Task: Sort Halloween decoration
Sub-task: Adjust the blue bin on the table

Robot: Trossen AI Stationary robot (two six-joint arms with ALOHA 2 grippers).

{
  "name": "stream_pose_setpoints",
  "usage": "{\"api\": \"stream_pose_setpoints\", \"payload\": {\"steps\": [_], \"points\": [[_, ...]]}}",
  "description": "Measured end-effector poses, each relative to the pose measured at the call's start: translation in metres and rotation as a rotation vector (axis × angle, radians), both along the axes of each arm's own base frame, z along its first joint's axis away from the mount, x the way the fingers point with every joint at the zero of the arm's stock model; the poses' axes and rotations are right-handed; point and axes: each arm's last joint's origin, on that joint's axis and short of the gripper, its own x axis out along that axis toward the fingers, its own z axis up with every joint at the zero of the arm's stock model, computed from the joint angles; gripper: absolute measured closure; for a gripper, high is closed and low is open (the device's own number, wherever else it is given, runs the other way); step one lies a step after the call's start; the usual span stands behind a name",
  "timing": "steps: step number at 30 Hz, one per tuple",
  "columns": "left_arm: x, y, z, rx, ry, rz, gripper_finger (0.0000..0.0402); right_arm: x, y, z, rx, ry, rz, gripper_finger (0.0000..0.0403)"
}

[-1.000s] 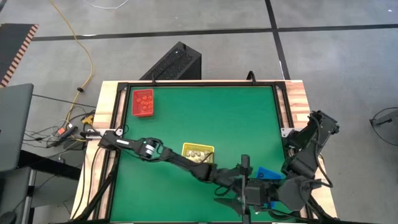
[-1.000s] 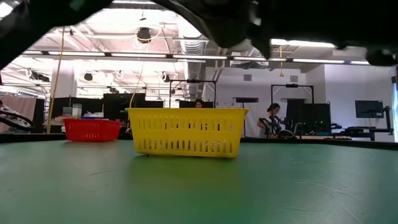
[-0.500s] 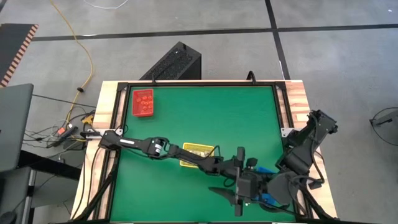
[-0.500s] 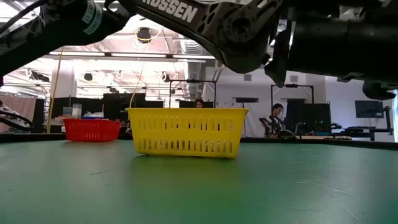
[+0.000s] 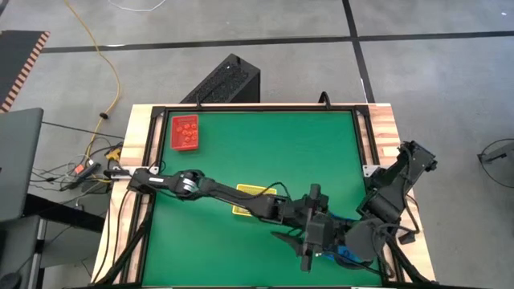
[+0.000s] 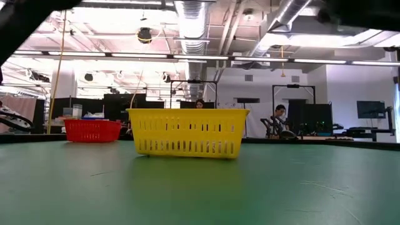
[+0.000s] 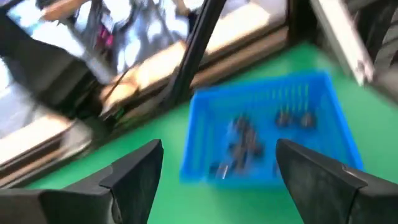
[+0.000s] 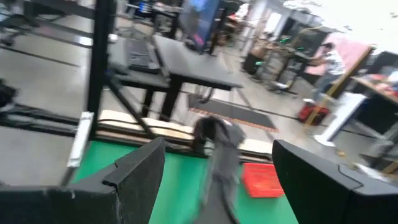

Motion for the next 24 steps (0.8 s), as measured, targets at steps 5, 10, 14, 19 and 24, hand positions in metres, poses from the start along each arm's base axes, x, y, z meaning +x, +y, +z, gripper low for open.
{"api": "stream_pose_setpoints", "payload": {"steps": [5, 10, 14, 19, 24], "points": [[-0.038, -0.002, 0.020, 0.268, 0.286, 0.190, 0.0098, -0.013, -0.015, 0.016, -0.028, -0.027, -0.077, 0.0078], [-0.076, 0.012, 0.025, 0.445, 0.572, 0.374, 0.0098, -0.021, -0.045, 0.029, -0.023, -0.033, -0.165, 0.0078], [-0.101, 0.024, 0.025, 0.509, 0.765, 0.496, 0.0098, -0.012, -0.090, 0.024, 0.003, 0.028, -0.334, 0.0078], [-0.126, 0.030, 0.048, 0.565, 0.802, 0.606, 0.0120, 0.007, -0.162, 0.001, 0.088, 0.174, -0.575, 0.0078], [-0.160, 0.020, 0.096, 0.506, 0.739, 0.620, 0.0156, 0.026, -0.224, -0.022, 0.276, 0.270, -0.656, 0.0097]]}}
